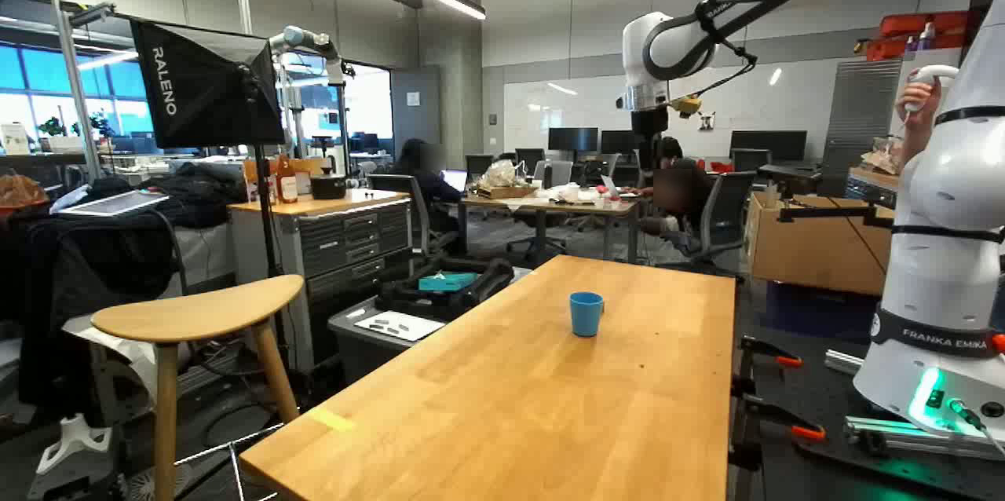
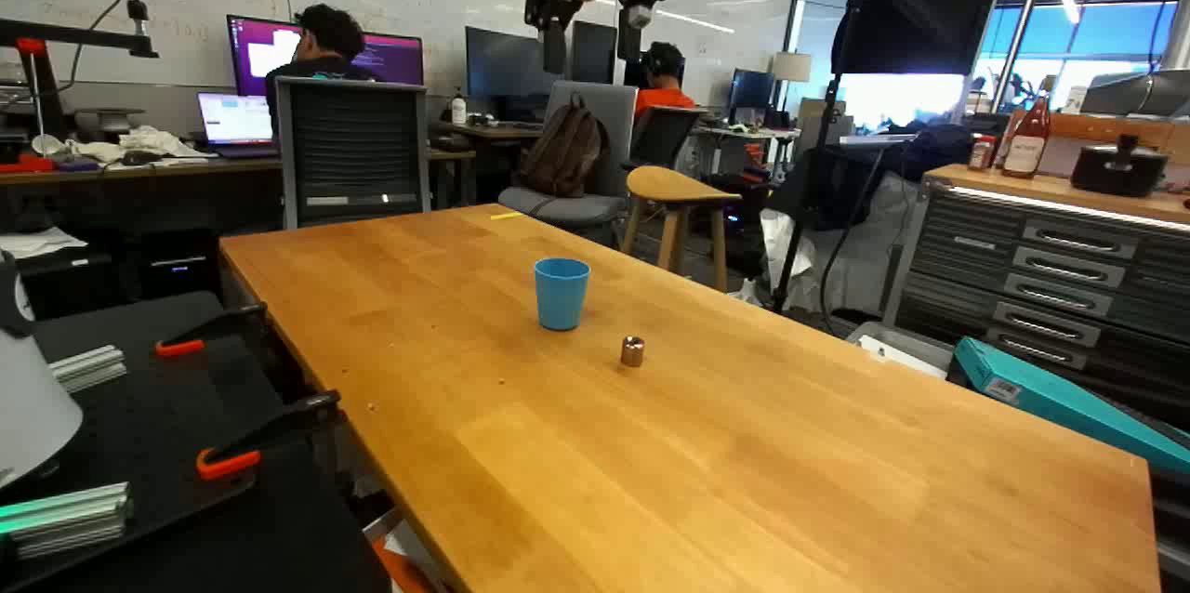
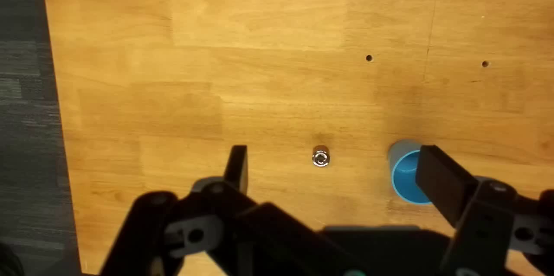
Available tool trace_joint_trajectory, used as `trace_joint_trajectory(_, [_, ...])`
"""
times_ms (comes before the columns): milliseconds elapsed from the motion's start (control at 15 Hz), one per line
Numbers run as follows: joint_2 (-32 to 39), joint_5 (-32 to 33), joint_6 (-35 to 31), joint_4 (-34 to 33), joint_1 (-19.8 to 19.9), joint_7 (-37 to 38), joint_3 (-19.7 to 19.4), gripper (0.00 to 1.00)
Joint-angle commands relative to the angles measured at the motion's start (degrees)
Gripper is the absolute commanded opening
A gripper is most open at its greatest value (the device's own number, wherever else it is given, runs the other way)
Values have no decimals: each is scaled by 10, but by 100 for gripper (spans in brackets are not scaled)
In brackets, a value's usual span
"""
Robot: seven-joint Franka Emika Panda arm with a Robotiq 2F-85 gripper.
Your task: Put the metal thing in the cup
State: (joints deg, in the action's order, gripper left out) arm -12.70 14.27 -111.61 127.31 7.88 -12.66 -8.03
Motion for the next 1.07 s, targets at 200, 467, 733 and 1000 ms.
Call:
trace_joint_trajectory(200, [-1,0,1,-5,-2,0,-2,100])
trace_joint_trajectory(467, [137,-58,-47,-64,10,23,-26,100])
trace_joint_trajectory(733, [268,-155,-110,-102,33,38,-33,100])
trace_joint_trajectory(1000, [413,-241,-168,-183,67,38,-14,100])
